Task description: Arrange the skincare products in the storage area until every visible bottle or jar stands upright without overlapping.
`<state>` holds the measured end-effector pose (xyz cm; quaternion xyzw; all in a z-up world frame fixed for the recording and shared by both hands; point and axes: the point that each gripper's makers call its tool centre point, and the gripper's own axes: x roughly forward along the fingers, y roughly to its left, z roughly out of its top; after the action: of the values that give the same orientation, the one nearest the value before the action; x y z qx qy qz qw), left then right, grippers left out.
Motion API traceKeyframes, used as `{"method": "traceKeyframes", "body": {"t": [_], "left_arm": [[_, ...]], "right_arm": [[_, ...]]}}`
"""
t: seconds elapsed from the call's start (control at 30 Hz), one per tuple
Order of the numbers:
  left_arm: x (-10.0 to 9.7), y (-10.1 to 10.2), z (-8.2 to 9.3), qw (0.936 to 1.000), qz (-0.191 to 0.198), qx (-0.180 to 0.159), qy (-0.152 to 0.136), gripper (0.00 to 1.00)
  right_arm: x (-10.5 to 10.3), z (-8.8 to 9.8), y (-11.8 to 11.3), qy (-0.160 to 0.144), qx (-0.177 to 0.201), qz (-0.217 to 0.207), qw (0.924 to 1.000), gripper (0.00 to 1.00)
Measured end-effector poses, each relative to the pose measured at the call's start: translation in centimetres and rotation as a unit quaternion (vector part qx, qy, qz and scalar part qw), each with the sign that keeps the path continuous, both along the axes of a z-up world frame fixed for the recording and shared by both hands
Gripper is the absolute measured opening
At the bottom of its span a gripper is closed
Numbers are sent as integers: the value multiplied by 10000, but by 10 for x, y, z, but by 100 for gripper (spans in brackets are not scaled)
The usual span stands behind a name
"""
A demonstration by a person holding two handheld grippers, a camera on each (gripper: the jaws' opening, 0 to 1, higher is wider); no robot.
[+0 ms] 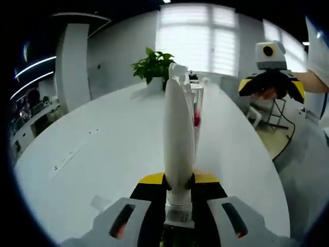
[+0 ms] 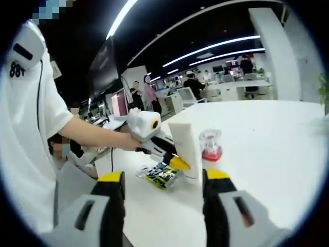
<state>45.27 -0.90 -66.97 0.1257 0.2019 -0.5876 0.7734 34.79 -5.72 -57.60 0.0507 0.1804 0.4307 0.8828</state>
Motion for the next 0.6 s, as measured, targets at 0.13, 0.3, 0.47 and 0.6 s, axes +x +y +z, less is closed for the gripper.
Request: {"method": "traceKeyframes", "body": {"t": [0.13, 0.3, 0.47, 0.6], "left_arm": [[-3, -5, 0, 10000, -69, 25, -25, 14], [-3, -15, 0, 9999, -88, -14, -50, 14], [-1, -19, 1, 10000, -70, -31, -50, 14], [0, -20, 1, 10000, -62, -24, -62, 15]], "right_arm": [[1, -1, -1, 6, -4, -53, 10000, 64], [1, 0, -3, 2, -23, -91, 10000, 64], [1, 0, -7, -1, -39, -137, 9999, 64], [0, -1, -8, 9, -43, -148, 9999, 65]]}}
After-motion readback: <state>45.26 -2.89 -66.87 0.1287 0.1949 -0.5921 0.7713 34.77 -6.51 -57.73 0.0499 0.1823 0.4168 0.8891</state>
